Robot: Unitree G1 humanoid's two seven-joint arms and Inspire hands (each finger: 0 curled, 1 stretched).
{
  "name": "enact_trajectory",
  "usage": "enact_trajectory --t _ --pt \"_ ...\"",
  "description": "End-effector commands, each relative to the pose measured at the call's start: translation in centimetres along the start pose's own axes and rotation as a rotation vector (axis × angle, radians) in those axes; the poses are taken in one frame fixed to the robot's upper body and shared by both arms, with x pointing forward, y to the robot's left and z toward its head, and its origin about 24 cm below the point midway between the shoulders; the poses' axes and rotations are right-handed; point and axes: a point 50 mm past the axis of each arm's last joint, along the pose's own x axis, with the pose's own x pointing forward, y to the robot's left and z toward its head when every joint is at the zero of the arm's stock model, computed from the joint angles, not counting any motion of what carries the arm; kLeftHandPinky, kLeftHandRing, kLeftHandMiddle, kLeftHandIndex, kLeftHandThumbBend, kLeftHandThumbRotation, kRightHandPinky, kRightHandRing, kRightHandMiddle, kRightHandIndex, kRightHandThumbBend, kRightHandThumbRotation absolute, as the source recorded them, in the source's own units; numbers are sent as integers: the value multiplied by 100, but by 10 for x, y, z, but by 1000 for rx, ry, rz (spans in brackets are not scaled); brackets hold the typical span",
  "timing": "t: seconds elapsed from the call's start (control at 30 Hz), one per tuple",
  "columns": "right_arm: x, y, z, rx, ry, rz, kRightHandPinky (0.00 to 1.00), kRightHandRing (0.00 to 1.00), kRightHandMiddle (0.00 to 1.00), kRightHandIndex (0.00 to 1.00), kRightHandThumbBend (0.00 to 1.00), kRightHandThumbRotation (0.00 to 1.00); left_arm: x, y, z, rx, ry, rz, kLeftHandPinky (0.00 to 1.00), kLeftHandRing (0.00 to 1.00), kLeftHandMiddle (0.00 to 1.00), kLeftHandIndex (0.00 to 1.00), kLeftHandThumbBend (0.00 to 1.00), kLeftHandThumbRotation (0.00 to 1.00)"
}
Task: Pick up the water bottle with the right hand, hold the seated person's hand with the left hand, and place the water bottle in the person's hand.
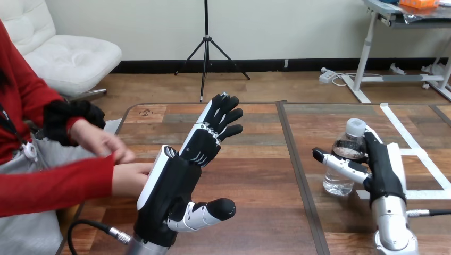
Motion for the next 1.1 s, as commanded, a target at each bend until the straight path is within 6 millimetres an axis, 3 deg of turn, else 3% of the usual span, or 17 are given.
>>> enact_trajectory --t 0.0,0.63,1.07 --pt "6 3 9 21 -15 -7 81 87 85 89 100 33 18 6 9 30 -84 -5 85 92 95 97 88 70" --pt "3 11 6 75 20 -17 81 87 88 93 100 41 16 6 10 28 -76 -7 85 92 95 97 89 70" --pt "2 18 6 124 40 -26 86 89 90 94 100 39 14 6 10 41 -79 -4 84 92 94 97 88 71"
